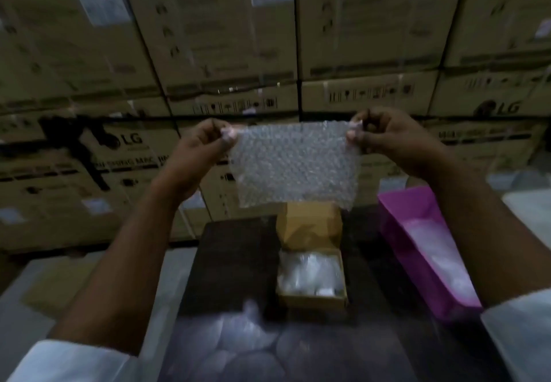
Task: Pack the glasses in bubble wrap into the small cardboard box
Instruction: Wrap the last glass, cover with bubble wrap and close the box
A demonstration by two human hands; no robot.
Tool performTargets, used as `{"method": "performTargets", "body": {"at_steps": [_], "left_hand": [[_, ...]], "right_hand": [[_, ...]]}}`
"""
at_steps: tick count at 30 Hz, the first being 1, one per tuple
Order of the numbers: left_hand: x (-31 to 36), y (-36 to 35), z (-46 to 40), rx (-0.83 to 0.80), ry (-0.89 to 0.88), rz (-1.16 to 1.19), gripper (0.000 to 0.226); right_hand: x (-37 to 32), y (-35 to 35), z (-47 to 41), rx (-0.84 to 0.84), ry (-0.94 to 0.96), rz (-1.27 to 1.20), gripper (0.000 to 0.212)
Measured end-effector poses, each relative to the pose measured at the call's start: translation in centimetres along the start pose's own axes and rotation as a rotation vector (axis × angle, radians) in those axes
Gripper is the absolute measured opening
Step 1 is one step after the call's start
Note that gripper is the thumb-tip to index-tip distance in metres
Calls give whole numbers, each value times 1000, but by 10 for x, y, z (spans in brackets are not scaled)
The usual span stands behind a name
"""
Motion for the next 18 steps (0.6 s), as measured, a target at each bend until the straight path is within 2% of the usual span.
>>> {"method": "performTargets", "body": {"at_steps": [2, 5, 7, 12, 18], "left_hand": [[-29, -14, 9, 89, 108, 149, 6], [-85, -37, 27, 213, 210, 8, 9], [-122, -52, 41, 256, 248, -4, 10], [-198, -73, 68, 272, 297, -119, 7], [-250, -88, 90, 251, 319, -247, 13]], "right_hand": [[26, -13, -6, 20, -63, -109, 12], [78, -36, -18, 106, -184, -240, 18], [116, -50, -21, 110, -269, -284, 23], [203, -68, -22, 120, -506, -288, 27], [248, -81, -17, 214, -524, -187, 25]]}}
Point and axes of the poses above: each hand's wrist, its own z-axis away from the middle knuckle, its own y-axis out of the back of the hand, x = y × z, the point moved 4 cm from there along -z, towards the middle knuckle, and after that the axes turned 13 degrees about -y, right-handed, at the moved point
